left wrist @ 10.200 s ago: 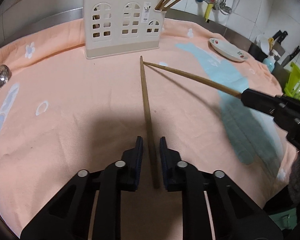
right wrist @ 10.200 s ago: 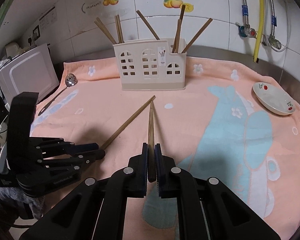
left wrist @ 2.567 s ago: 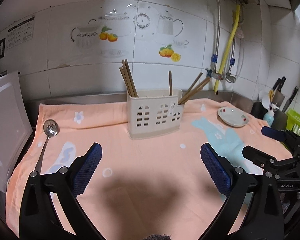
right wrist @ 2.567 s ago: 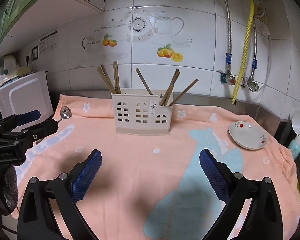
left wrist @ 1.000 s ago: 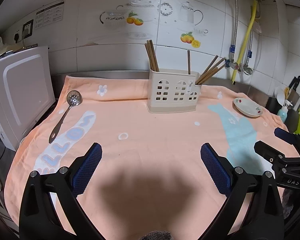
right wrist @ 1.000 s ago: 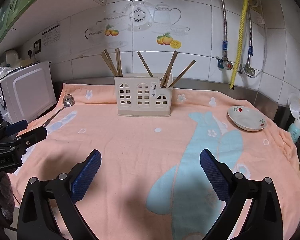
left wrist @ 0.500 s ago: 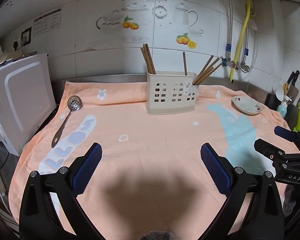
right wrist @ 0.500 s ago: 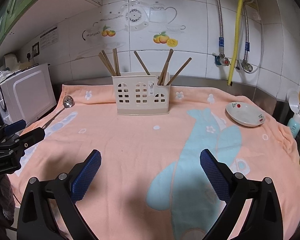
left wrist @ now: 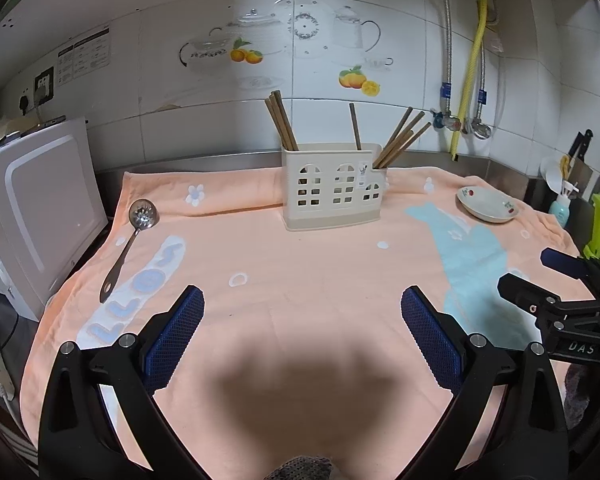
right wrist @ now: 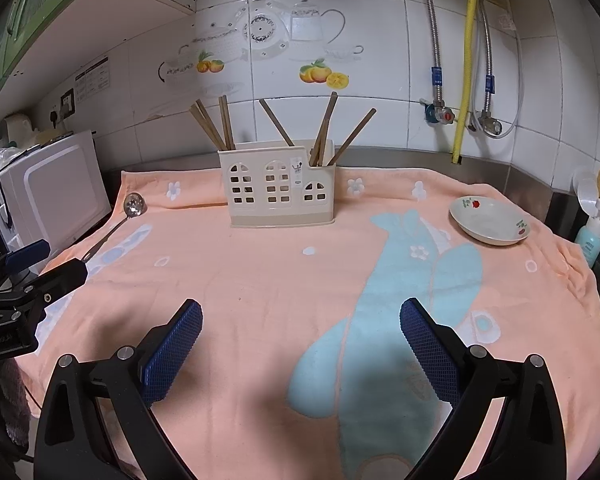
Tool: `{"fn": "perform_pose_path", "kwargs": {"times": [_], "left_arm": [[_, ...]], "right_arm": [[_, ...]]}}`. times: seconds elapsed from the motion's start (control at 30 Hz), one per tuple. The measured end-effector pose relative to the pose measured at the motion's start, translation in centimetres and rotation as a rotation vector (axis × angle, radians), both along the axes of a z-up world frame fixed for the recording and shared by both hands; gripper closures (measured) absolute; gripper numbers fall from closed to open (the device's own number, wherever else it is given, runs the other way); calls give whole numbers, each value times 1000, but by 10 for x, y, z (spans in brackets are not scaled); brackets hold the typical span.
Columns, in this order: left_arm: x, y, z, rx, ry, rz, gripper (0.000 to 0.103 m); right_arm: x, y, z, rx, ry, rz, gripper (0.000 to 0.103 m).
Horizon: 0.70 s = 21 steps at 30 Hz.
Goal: Organize utensils
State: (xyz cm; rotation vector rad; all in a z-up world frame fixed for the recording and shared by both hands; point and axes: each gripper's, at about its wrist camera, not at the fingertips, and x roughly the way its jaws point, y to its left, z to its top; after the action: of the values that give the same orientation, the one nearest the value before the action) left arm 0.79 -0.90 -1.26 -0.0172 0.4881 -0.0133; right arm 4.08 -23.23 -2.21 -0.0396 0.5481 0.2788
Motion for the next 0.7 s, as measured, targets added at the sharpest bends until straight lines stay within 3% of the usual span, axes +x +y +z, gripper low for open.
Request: {"fn": "perform_pose_path", "kwargs": {"times": [0.7], "left_arm": [[0, -2, -1, -1, 4, -6, 5]], "right_arm": [[0, 0, -1, 12, 6, 2, 7]]}}
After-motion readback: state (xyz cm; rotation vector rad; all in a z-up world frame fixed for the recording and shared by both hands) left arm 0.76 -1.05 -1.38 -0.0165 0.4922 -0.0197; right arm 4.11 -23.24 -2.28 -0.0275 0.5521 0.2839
